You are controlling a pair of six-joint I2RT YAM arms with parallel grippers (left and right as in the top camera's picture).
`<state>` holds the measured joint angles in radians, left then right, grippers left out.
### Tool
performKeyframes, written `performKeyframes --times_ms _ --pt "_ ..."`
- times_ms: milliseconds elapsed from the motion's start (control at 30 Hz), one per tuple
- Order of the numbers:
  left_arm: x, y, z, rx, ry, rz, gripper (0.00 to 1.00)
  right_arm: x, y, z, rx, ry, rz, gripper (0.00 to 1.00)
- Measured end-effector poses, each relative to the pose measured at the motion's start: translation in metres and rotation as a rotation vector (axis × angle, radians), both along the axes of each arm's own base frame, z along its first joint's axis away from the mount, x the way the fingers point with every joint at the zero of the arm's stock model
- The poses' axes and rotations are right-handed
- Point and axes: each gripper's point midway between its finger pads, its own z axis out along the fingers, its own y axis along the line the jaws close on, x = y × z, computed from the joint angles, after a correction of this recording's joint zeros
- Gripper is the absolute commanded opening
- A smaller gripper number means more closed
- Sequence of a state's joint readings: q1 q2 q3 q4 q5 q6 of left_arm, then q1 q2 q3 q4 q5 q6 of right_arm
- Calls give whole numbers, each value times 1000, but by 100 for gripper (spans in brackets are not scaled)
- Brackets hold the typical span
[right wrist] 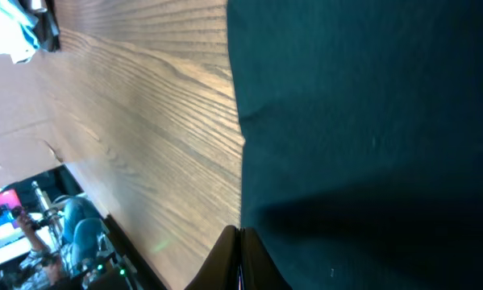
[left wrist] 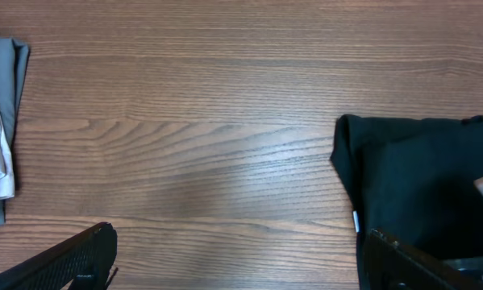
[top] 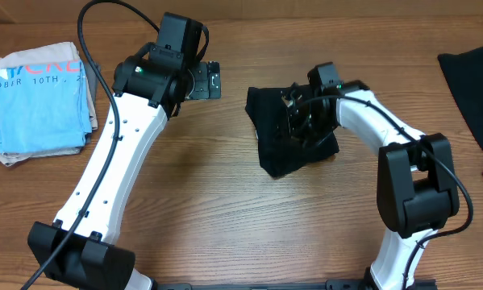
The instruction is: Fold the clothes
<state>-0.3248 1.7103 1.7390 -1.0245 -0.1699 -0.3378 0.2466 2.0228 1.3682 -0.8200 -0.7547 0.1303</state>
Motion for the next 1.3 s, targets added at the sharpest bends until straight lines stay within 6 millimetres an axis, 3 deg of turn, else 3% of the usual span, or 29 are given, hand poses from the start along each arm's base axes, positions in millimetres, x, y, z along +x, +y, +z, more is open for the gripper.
performKeyframes --times_ms 333,633,767,1033,1133,1300 --pt "0 0 0 0 0 0 100 -14 -3 -36 8 6 -36 4" --pt "0 0 0 0 0 0 100 -15 -5 -39 -9 27 -57 4" --pt "0 0 0 0 0 0 100 -9 1 -23 31 17 -51 4" --pt "0 0 0 0 0 0 100 49 12 59 55 -320 -59 4" --pt "0 0 0 0 0 0 100 65 11 66 19 -403 -79 4" --pt "0 0 0 0 0 0 100 81 13 59 -15 -455 -112 4"
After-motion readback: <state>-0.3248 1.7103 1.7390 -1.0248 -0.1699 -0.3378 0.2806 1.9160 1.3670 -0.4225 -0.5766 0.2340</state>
